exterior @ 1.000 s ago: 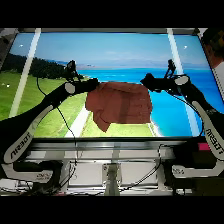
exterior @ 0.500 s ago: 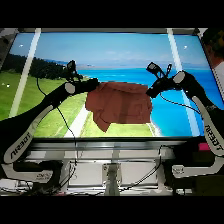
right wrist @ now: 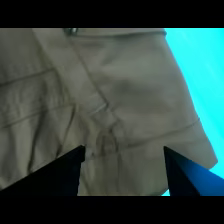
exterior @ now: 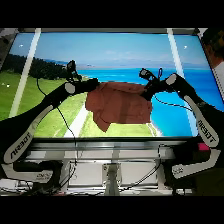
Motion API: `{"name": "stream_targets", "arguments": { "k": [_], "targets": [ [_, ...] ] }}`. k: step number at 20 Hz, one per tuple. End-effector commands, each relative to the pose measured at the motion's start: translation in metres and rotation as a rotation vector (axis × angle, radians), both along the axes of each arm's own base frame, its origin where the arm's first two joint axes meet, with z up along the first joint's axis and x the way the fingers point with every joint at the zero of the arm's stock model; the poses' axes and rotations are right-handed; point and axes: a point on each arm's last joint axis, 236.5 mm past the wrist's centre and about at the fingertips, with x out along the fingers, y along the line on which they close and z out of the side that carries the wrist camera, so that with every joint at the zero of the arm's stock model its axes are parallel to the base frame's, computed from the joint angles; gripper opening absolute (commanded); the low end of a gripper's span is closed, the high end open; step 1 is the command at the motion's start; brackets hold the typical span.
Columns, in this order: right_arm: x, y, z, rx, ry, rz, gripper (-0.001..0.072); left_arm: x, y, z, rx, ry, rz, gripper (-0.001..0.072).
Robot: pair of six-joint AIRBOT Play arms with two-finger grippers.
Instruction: Fold the clothes and pants, and hang the long-sleeved shirts on hangers.
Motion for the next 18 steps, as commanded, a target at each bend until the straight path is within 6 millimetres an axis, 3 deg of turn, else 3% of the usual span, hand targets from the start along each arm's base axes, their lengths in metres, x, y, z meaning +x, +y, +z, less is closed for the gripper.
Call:
{"name": "stream_targets", "arguments": {
  "k": [1, 2, 5, 7, 9, 11, 13, 15, 18],
  "targets": [
    [0.027, 0.002, -0.009, -0.007, -0.085, -0.065, 0.0421, -0.001, 0.0, 0.0, 0.0, 0.002, -0.002, 0.0017],
    [0.026, 0.0, -0.016, 0.002, -0.062, -0.1, 0.0371, -0.001, 0.0, 0.0, 0.0, 0.002, -0.002, 0.0017],
    [0.013, -0.008, -0.038, -0.021, 0.034, -0.147, 0.0336, -0.001, 0.0, 0.0, 0.0, 0.002, -0.002, 0.0017],
    [0.013, -0.008, -0.036, -0.016, 0.034, -0.155, 0.0236, -0.001, 0.0, 0.0, -0.001, 0.002, -0.002, 0.0017],
    [0.014, -0.007, -0.029, -0.012, 0.031, -0.154, 0.0013, -0.001, 0.0, 0.0, -0.001, 0.002, -0.002, 0.0017],
    [0.01, -0.005, -0.023, -0.02, 0.058, -0.123, 0.0012, -0.001, 0.0, 0.0, -0.001, 0.002, -0.002, 0.0017],
    [0.016, -0.002, -0.004, 0.011, 0.045, -0.16, 0.0012, 0.0, 0.0, 0.0, -0.001, 0.001, -0.001, 0.0017],
    [0.029, -0.002, 0.033, 0.061, -0.014, -0.236, 0.0011, 0.002, 0.001, 0.007, -0.004, -0.019, 0.008, 0.0017],
    [0.034, -0.002, 0.087, 0.089, -0.114, -0.242, 0.001, 0.015, 0.009, 0.042, -0.019, -0.123, 0.055, 0.0017]
  ]
}}
